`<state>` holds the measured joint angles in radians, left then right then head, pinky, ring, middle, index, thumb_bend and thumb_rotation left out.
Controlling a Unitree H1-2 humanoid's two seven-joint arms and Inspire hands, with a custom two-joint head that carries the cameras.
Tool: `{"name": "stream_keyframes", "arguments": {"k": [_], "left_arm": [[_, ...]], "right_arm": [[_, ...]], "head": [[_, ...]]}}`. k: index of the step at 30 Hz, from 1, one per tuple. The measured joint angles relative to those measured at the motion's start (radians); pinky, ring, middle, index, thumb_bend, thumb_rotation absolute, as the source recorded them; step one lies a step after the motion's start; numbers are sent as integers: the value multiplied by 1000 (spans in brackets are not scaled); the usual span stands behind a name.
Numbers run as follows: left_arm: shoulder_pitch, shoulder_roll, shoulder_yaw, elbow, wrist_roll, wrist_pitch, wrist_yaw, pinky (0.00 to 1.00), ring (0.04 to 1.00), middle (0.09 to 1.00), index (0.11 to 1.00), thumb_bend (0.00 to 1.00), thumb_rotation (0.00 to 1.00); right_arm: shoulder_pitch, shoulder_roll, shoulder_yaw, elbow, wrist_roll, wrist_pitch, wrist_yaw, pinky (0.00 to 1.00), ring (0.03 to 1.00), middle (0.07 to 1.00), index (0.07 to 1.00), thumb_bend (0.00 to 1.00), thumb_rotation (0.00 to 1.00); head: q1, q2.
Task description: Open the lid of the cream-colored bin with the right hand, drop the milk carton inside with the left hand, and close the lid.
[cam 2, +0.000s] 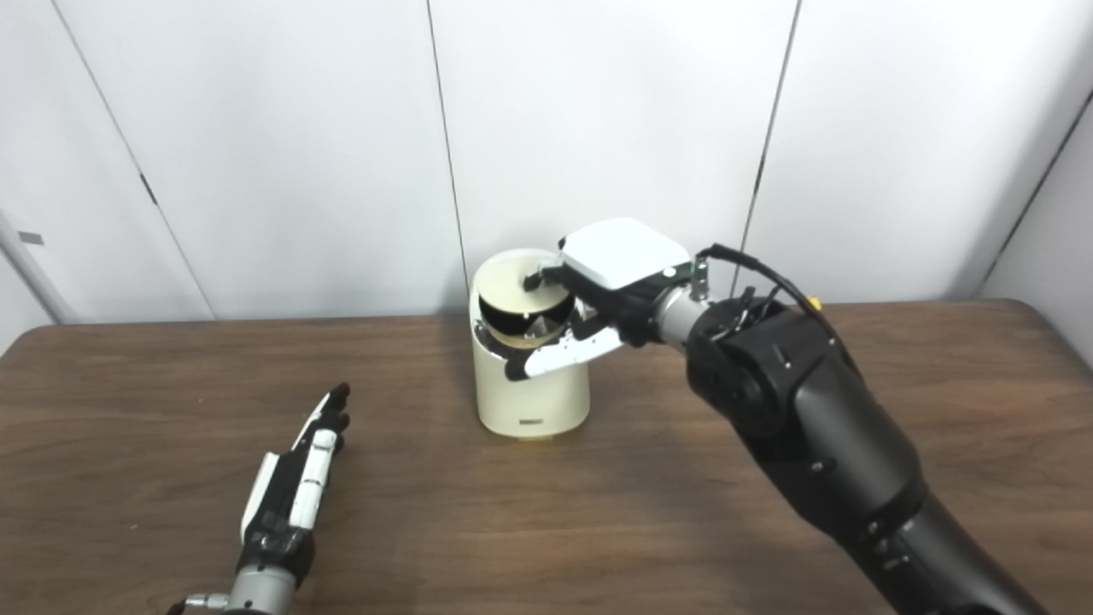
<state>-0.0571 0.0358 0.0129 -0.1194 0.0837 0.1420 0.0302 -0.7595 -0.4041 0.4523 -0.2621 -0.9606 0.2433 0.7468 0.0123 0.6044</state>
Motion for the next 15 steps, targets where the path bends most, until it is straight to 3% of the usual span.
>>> {"name": "stream_keyframes", "arguments": {"k": [5,15], "left_arm": [[0,-10,1,0,-1,3,4,1000,994,994,1000,568,976],[0,-11,1,-6,0,13,5,1000,992,993,1000,579,989]], "right_arm": [[21,31,8,18,-8,-16,0,933,976,855,822,642,957],[23,33,10,23,-34,-48,6,929,977,880,822,651,1000]], "head": [[2,5],[3,9]]}}
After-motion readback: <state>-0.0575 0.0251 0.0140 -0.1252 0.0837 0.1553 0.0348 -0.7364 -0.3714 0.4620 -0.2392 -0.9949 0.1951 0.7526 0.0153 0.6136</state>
